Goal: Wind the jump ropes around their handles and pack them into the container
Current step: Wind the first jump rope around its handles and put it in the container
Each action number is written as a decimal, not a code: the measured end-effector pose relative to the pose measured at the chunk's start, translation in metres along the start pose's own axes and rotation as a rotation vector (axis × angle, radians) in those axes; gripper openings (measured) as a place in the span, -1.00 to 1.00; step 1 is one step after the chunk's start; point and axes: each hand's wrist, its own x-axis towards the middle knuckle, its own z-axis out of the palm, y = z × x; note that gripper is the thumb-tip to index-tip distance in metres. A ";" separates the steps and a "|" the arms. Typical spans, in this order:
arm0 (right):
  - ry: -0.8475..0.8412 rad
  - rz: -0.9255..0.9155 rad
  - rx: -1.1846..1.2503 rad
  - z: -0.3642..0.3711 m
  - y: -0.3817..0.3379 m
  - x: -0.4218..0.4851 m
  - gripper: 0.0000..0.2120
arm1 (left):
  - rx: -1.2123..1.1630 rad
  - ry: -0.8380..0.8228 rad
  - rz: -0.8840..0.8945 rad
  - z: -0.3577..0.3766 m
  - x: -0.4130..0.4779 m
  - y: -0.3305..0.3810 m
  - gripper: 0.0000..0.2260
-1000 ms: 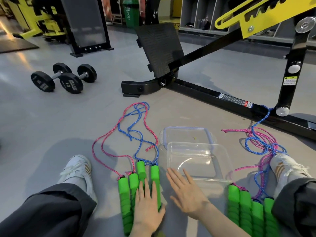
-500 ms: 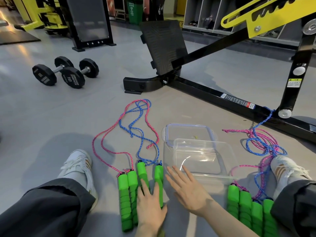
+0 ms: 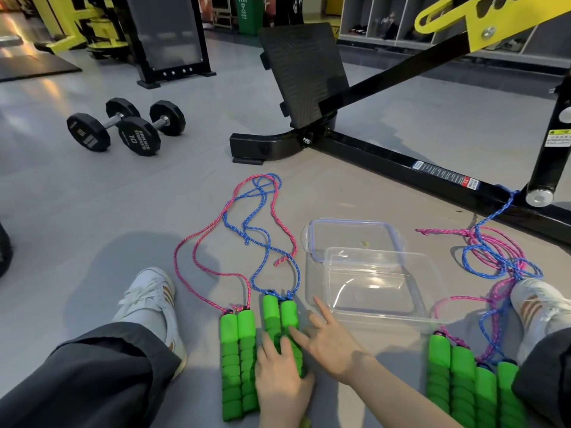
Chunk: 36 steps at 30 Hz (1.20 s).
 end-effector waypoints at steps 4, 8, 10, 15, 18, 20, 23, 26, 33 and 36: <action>0.036 0.027 0.045 0.005 0.001 0.008 -0.42 | -0.010 0.004 0.040 0.004 -0.001 -0.001 -0.20; 0.058 0.035 0.078 0.002 0.003 0.014 -0.45 | 0.034 0.025 0.067 -0.002 0.003 -0.009 -0.17; 0.049 0.026 0.087 0.002 0.003 0.018 -0.46 | 0.072 0.038 0.072 -0.005 0.005 -0.012 -0.14; 0.127 -0.053 0.051 0.011 0.007 0.033 -0.46 | 0.177 0.056 0.083 -0.001 0.002 -0.016 -0.17; 0.155 -0.127 0.039 0.009 0.010 0.041 -0.42 | 0.199 0.070 0.082 -0.001 0.002 -0.015 -0.16; 0.146 -0.174 0.005 0.010 0.012 0.048 -0.44 | 0.179 0.059 0.085 -0.003 0.001 -0.013 -0.15; 0.145 -0.236 0.049 -0.003 0.006 0.058 -0.58 | 0.146 0.058 0.116 -0.003 0.001 -0.010 -0.12; 0.046 -0.257 -0.060 -0.003 0.002 0.071 -0.50 | 0.129 0.101 0.174 -0.010 0.005 -0.013 -0.13; 0.201 -0.116 0.190 -0.005 0.019 0.076 -0.35 | 0.400 0.285 0.415 -0.042 0.026 -0.047 -0.56; 0.342 -0.089 0.221 -0.018 0.028 0.079 -0.38 | 0.470 0.395 0.450 -0.056 0.037 -0.064 -0.04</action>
